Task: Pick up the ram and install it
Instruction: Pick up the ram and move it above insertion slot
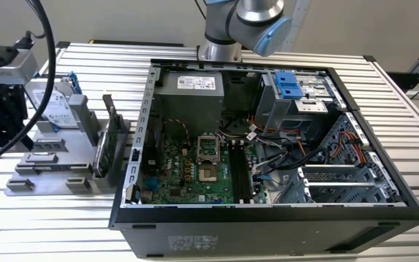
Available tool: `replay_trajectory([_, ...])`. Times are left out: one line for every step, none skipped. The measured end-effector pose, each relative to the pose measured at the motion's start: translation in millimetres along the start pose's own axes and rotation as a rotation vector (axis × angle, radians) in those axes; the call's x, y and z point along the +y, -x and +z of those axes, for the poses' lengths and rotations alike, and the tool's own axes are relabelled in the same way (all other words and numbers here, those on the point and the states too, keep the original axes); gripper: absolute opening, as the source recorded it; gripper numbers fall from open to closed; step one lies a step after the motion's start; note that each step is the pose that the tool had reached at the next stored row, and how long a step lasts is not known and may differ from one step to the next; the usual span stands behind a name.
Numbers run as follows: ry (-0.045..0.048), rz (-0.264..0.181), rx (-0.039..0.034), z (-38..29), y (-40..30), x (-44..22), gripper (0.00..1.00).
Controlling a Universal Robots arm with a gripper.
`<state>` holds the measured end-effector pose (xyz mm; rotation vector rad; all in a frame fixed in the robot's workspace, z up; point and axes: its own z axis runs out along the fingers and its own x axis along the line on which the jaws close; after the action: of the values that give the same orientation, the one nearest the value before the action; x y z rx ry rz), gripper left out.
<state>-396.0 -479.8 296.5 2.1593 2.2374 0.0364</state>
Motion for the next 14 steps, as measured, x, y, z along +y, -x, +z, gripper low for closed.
replay_trajectory([-0.0001,0.000,0.0000,-0.9,0.0,0.0,0.00])
replay_trajectory([-0.0001,0.000,0.0000,-1.8,0.0,0.1,0.00])
replay_trajectory([0.0000,0.000,0.0000,-2.6,0.0,0.1,0.00])
replay_trajectory([0.0000,0.000,0.0001,-3.3,0.0,0.1,0.00])
replay_trajectory([0.0000,0.000,0.0000,-4.1,0.0,0.2,0.00])
replay_trajectory([0.0002,0.000,0.0002,-4.5,0.0,0.2,0.00])
replay_trajectory([0.0001,0.000,0.0001,-5.1,0.0,0.2,0.00])
replay_trajectory([0.0001,0.000,0.0001,-5.6,0.0,0.2,0.00])
replay_trajectory([0.0000,0.000,0.0001,-6.1,0.0,0.2,0.00])
replay_trajectory([0.0000,0.000,0.0000,-6.6,0.0,0.2,0.00])
replay_trajectory([0.0001,0.000,0.0001,-6.9,0.0,0.2,0.00])
replay_trajectory([0.0002,0.000,0.0001,-7.3,0.0,0.3,0.00])
replay_trajectory([0.0001,0.000,0.0001,-7.6,0.0,0.3,0.00])
replay_trajectory([0.0001,0.000,0.0001,-7.9,0.0,0.3,0.00])
